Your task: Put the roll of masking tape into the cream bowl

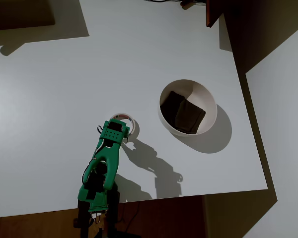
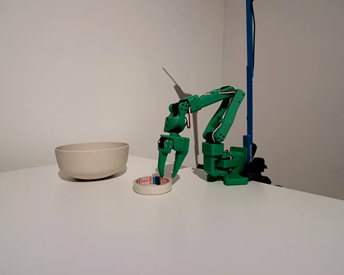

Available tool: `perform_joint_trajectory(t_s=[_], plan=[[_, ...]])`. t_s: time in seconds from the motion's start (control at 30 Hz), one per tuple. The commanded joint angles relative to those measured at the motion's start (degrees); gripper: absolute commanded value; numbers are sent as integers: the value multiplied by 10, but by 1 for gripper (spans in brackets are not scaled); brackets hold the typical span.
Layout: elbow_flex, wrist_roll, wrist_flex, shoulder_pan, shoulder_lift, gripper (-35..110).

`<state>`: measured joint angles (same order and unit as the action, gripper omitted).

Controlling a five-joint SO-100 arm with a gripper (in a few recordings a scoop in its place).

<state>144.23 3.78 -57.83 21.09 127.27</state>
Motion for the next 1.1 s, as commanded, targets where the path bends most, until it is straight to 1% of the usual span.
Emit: perform_joint_trajectory(t_s=[0.0,0.53,0.87,1.03,1.07], plan=[[-37,11,-1,7,2,11],[-37,18,7,-15,-48,12],[-37,20,39,-39,-87,10],[-37,18,40,-40,-89,7],[-37,16,40,-40,-90,4]])
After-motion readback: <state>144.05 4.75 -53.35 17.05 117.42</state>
